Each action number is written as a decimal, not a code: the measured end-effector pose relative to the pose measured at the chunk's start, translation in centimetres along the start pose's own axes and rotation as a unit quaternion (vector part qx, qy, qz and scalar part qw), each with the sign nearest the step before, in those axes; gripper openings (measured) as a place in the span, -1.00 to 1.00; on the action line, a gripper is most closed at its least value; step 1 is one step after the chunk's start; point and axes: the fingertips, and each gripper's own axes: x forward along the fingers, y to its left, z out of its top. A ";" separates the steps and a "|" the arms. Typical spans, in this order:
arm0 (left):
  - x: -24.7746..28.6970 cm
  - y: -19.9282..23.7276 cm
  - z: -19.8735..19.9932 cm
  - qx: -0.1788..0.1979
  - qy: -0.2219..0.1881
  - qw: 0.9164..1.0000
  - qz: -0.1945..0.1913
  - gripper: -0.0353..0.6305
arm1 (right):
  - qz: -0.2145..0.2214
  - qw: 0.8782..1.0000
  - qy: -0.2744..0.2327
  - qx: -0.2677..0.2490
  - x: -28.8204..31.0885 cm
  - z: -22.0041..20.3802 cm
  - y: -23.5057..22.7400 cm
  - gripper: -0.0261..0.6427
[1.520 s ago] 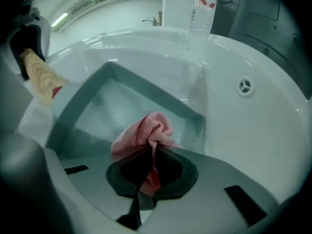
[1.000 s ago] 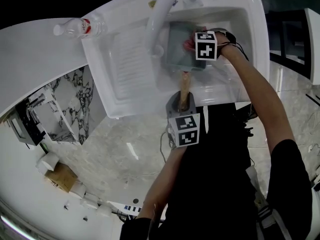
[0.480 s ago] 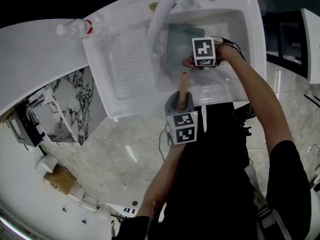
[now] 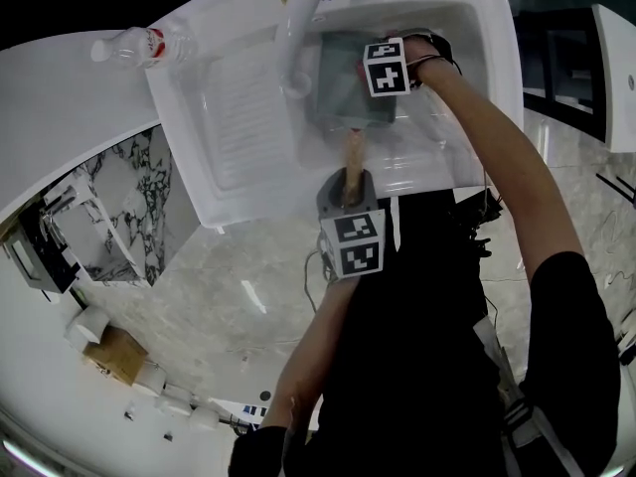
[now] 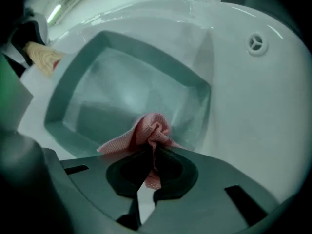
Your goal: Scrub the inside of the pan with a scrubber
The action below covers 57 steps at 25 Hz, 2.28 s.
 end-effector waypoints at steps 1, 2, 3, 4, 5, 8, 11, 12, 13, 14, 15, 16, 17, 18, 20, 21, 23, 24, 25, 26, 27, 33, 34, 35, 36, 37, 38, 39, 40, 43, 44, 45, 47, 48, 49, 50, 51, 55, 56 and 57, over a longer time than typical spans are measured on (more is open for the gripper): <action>0.0 0.0 0.0 0.001 0.000 1.000 -0.001 -0.44 | -0.027 1.000 0.005 -0.004 0.3 -0.1 -0.9 -0.82; 0.0 0.0 0.0 0.001 0.000 1.000 -0.003 -0.44 | -0.048 0.999 0.003 -0.002 0.5 0.0 -1.6 -0.82; 0.0 -0.1 0.0 0.002 0.000 1.000 -0.004 -0.44 | -0.063 0.998 -0.006 0.006 0.5 0.3 -2.1 -0.82; -0.1 -0.1 0.0 0.003 0.000 1.000 -0.004 -0.44 | -0.075 0.997 -0.018 0.016 0.5 0.8 -2.5 -0.82; -0.1 -0.1 0.0 0.003 -0.001 1.000 -0.005 -0.43 | -0.086 0.996 -0.030 0.025 0.4 1.2 -2.8 -0.82; 0.0 -0.1 0.0 0.004 -0.001 1.000 -0.007 -0.43 | -0.115 0.990 -0.062 0.049 0.2 2.9 -3.6 -0.82; 0.0 -0.1 0.0 0.003 -0.002 1.000 -0.009 -0.43 | -0.114 0.986 -0.104 0.062 -0.4 5.4 -3.3 -0.82; 0.0 -0.2 0.0 0.003 -0.002 1.000 -0.010 -0.43 | -0.103 0.986 -0.120 0.060 -0.8 6.3 -2.8 -0.82; 0.0 -0.2 0.0 0.004 -0.003 1.000 -0.011 -0.43 | -0.087 0.986 -0.136 0.053 -1.3 7.1 -2.0 -0.82; -0.1 -0.2 0.0 0.004 -0.004 1.000 -0.012 -0.43 | -0.069 0.985 -0.151 0.043 -1.8 7.9 -1.0 -0.82; -0.1 -0.2 0.0 0.004 -0.005 1.000 -0.013 -0.43 | -0.049 0.985 -0.163 0.031 -2.2 8.5 0.2 -0.82; -0.2 -0.2 -0.1 0.004 -0.006 1.000 -0.013 -0.43 | -0.029 0.984 -0.174 0.022 -2.6 9.0 1.4 -0.82; -0.2 -0.2 -0.2 0.003 -0.007 1.000 -0.014 -0.43 | -0.010 0.983 -0.183 0.017 -2.9 9.5 2.5 -0.82; -0.2 -0.2 -0.2 0.002 -0.008 1.000 -0.015 -0.43 | 0.007 0.982 -0.190 0.017 -3.3 9.8 3.5 -0.82; -0.2 -0.2 -0.3 -0.001 -0.009 1.000 -0.020 -0.43 | 0.034 0.978 -0.201 0.034 -3.8 10.1 4.9 -0.82; -0.3 -0.2 -0.3 -0.001 -0.008 1.000 -0.021 -0.43 | 0.044 0.977 -0.205 0.044 -4.0 10.3 5.5 -0.82; -0.3 -0.2 -0.4 0.000 -0.008 1.000 -0.022 -0.43 | 0.054 0.974 -0.211 0.056 -4.3 10.7 6.2 -0.82; -0.3 -0.2 -0.3 0.000 -0.007 1.000 -0.023 -0.43 | 0.058 0.973 -0.214 0.058 -4.5 11.1 6.5 -0.82; -0.3 -0.3 -0.3 0.000 -0.006 1.000 -0.024 -0.43 | 0.060 0.972 -0.217 0.061 -4.6 11.4 6.6 -0.82; -0.3 -0.3 -0.3 -0.001 -0.005 1.000 -0.025 -0.43 | 0.060 0.972 -0.220 0.064 -4.8 11.8 6.7 -0.82; -0.3 -0.4 -0.5 -0.002 -0.004 1.000 -0.026 -0.43 | 0.058 0.971 -0.222 0.068 -4.9 12.1 6.7 -0.82; -0.2 -0.4 -0.7 -0.005 -0.004 1.000 -0.029 -0.43 | 0.067 0.971 -0.210 0.098 -5.0 11.6 7.2 -0.82; -0.2 -0.5 -0.9 -0.007 -0.003 1.000 -0.030 -0.43 | 0.074 0.971 -0.204 0.103 -5.1 11.2 7.4 -0.82; -0.2 -0.5 -0.9 -0.010 -0.002 0.999 -0.031 -0.43 | 0.082 0.971 -0.196 0.107 -5.2 10.7 7.6 -0.82; -0.3 -0.5 -0.9 -0.011 -0.004 0.999 -0.031 -0.43 | 0.091 0.972 -0.187 0.110 -5.3 10.1 7.9 -0.82; -0.3 -0.5 -0.7 -0.010 -0.006 0.999 -0.031 -0.43 | 0.101 0.973 -0.176 0.114 -5.3 9.5 8.2 -0.82; -0.3 -0.4 -0.6 -0.010 -0.007 0.999 -0.031 -0.43 | 0.112 0.973 -0.165 0.117 -5.3 8.9 8.5 -0.82; -0.3 -0.4 -0.6 -0.009 -0.008 0.999 -0.031 -0.43 | 0.123 0.973 -0.155 0.120 -5.4 8.3 8.9 -0.82; -0.3 -0.4 -0.6 -0.009 -0.009 0.999 -0.031 -0.43 | 0.132 0.973 -0.144 0.120 -5.5 7.8 9.1 -0.82; -0.4 -0.4 -0.6 -0.008 -0.012 0.999 -0.031 -0.43 | 0.149 0.974 -0.121 0.121 -6.0 6.4 9.8 -0.82; -0.4 -0.4 -0.6 -0.009 -0.012 0.999 -0.032 -0.43 | 0.152 0.974 -0.116 0.123 -6.2 6.1 10.1 -0.82; -0.4 -0.4 -0.7 -0.010 -0.013 0.999 -0.032 -0.43 | 0.156 0.973 -0.113 0.124 -6.4 5.8 10.3 -0.82; -0.4 -0.4 -0.7 -0.011 -0.014 0.999 -0.033 -0.43 | 0.157 0.974 -0.110 0.122 -7.1 5.4 10.6 -0.82; -0.5 -0.4 -0.6 -0.011 -0.015 0.999 -0.033 -0.43 | 0.152 0.975 -0.110 0.118 -7.6 5.2 10.7 -0.82; -0.5 -0.4 -0.6 -0.010 -0.015 0.999 -0.035 -0.43 | 0.143 0.977 -0.112 0.112 -8.1 5.0 10.8 -0.82; -0.5 -0.5 -0.7 -0.009 -0.015 0.999 -0.036 -0.43 | 0.131 0.979 -0.115 0.107 -8.6 4.8 10.8 -0.82; -0.5 -0.5 -0.7 -0.009 -0.015 0.999 -0.039 -0.43 | 0.120 0.980 -0.121 0.103 -9.2 4.7 10.8 -0.82; -0.6 -0.4 -0.5 -0.006 -0.015 0.998 -0.055 -0.42 | 0.085 0.977 -0.163 0.109 -12.5 4.5 10.6 -0.82; -0.7 -0.5 -0.6 -0.005 -0.016 0.998 -0.064 -0.40 | 0.078 0.976 -0.170 0.110 -13.2 4.2 10.8 -0.82; -0.8 -0.6 -0.6 -0.006 -0.019 0.997 -0.073 -0.39 | 0.070 0.976 -0.175 0.111 -14.0 3.8 11.1 -0.82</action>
